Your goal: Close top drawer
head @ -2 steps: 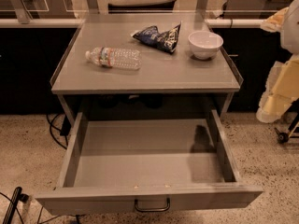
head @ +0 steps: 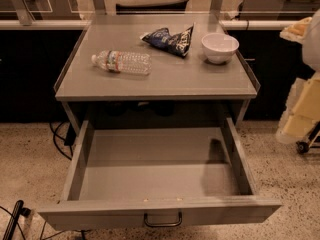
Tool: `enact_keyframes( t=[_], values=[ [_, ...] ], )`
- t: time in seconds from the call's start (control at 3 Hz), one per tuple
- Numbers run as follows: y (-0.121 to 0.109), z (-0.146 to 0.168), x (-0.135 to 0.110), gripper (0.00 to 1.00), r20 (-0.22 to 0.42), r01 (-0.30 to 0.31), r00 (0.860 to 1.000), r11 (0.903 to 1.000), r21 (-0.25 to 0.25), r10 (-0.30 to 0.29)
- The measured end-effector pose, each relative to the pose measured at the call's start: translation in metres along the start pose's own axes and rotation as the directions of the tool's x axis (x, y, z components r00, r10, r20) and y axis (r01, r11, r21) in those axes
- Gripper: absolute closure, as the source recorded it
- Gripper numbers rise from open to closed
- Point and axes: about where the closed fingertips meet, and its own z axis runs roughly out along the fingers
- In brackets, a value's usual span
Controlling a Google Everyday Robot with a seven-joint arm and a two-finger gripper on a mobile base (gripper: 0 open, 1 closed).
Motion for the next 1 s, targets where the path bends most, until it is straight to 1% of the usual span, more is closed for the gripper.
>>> enact_keyframes(
  t=[0.33, 0.67, 1.0],
  values=[
    [0.029, 0.012, 0.011, 0.0, 0.032, -0.005, 0.999, 0.9999, -0.016, 0.005],
    [0.06, 0.036, 0.014, 0.17, 0.088, 0.002, 0.996, 0.9981, -0.062, 0.004],
    [0.084, 0.063, 0.015, 0.41, 0.123, 0.016, 0.992, 0.9928, -0.118, -0.001]
  ],
)
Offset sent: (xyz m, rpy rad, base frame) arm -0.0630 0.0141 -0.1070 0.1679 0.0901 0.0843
